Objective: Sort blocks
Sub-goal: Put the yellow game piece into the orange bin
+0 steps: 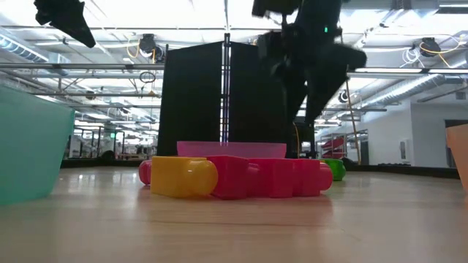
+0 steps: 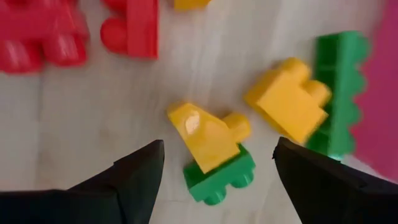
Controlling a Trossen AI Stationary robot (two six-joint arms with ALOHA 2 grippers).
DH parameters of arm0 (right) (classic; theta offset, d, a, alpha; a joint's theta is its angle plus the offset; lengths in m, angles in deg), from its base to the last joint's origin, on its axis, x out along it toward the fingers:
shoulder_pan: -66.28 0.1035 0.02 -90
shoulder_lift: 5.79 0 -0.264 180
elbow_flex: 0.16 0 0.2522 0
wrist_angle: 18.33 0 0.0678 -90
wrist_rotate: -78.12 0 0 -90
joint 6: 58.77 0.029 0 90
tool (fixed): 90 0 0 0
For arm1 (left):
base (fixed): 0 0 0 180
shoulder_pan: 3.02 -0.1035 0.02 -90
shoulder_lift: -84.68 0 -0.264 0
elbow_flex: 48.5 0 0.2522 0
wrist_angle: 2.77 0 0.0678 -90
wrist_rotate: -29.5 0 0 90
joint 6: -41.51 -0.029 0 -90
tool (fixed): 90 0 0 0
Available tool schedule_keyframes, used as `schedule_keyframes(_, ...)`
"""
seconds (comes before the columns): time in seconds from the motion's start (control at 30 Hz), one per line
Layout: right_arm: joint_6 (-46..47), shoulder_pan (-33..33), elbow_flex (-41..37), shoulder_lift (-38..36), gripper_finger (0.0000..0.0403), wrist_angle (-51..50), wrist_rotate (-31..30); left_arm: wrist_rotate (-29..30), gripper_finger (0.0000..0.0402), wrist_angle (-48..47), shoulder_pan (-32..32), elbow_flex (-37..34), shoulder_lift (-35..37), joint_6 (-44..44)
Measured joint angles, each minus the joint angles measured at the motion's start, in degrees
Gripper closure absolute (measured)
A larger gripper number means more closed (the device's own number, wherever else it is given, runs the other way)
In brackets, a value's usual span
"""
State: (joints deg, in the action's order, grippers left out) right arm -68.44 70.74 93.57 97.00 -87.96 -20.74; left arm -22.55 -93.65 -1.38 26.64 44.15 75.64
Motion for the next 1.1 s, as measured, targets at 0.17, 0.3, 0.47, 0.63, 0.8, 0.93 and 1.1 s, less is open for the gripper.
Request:
schedule_keyframes(0.17, -5.8, -1.2, 0.0, 4.9, 0.0108, 1.0, 0.7, -0.3, 0.0343, -0.4, 0.0, 0.0, 0.0, 0.0)
schedule_keyframes(0.3, -7.0, -2.5, 0.0, 8.8, 0.0108, 2.5, 3.0, -0.3, 0.0343, -0.7, 0.0, 0.0, 0.0, 0.0)
schedule_keyframes(0.47, -7.5, -3.8, 0.0, 13.2, 0.0108, 4.9, 3.3, -0.3, 0.0343, -2.5, 0.0, 0.0, 0.0, 0.0)
schedule_keyframes(0.63, -4.7, -4.5, 0.2, 15.3, 0.0137, 4.5, 5.8, -0.3, 0.0343, -3.5, 0.0, 0.0, 0.0, 0.0)
schedule_keyframes(0.8, -1.5, -4.3, 0.2, 15.6, 0.0238, 4.6, 6.4, -0.3, 0.0343, -3.6, 0.0, 0.0, 0.1, 0.0)
schedule_keyframes(0.93, 1.5, -4.4, 0.1, 15.6, 0.0256, 4.3, 7.4, -0.3, 0.0343, -3.6, 0.0, 0.0, 0.1, 0.0)
schedule_keyframes(1.1, 5.1, -4.3, 0.0, 14.6, 0.0256, 4.1, 9.3, -0.3, 0.0343, -3.6, 0.0, 0.0, 0.1, 0.0)
